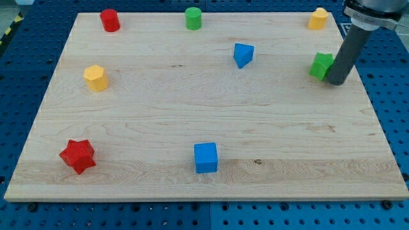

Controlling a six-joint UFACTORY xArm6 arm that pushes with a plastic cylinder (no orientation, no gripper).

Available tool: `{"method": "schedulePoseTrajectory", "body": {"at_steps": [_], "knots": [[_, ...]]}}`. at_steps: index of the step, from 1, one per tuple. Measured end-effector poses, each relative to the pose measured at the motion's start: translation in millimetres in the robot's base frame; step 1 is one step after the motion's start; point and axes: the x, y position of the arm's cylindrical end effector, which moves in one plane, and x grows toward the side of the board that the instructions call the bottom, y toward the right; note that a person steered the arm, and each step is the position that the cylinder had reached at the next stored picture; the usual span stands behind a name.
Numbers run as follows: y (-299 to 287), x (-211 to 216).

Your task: Place blue triangle into red star

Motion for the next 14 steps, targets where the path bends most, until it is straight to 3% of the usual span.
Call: {"method": "schedulePoseTrajectory", "body": {"at_steps": [3,5,7,8,10,12,14], "knots": [[-14,12],[-143,11],[-266,-42],[-267,-90],[-238,-146],[-158,-108],[-158,-69]]}}
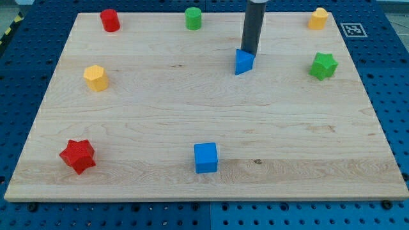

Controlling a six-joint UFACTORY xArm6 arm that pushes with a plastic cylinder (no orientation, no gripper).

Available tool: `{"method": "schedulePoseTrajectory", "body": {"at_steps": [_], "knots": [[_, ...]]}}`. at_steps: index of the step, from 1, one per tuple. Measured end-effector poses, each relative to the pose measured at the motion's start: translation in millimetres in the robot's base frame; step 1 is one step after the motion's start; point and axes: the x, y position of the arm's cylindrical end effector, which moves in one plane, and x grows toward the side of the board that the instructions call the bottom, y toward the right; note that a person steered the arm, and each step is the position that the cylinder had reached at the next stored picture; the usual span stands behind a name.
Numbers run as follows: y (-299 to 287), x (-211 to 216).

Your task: Place blue triangle into red star

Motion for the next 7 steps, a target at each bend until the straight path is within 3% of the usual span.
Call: {"method": "schedulePoseTrajectory", "body": {"at_steps": [2,6,7], "knots": [[-39,41],[-53,130],[-94,145]]}}
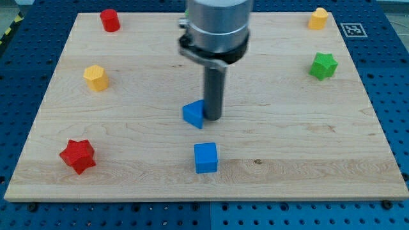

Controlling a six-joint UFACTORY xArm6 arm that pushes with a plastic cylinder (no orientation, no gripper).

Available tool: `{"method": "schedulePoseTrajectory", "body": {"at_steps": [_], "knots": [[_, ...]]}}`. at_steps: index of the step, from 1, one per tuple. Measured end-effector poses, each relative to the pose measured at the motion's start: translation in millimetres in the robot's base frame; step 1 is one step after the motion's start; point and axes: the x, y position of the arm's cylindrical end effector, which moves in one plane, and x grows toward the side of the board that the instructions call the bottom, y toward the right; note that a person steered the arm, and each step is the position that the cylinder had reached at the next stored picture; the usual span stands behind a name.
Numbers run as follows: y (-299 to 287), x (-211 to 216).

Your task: Place blue triangle into red star

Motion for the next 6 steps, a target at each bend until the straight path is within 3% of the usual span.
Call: {"method": "schedulePoseTrajectory", "body": {"at_steps": [4,6], "knots": [[-185,-1],[-210,-4]]}}
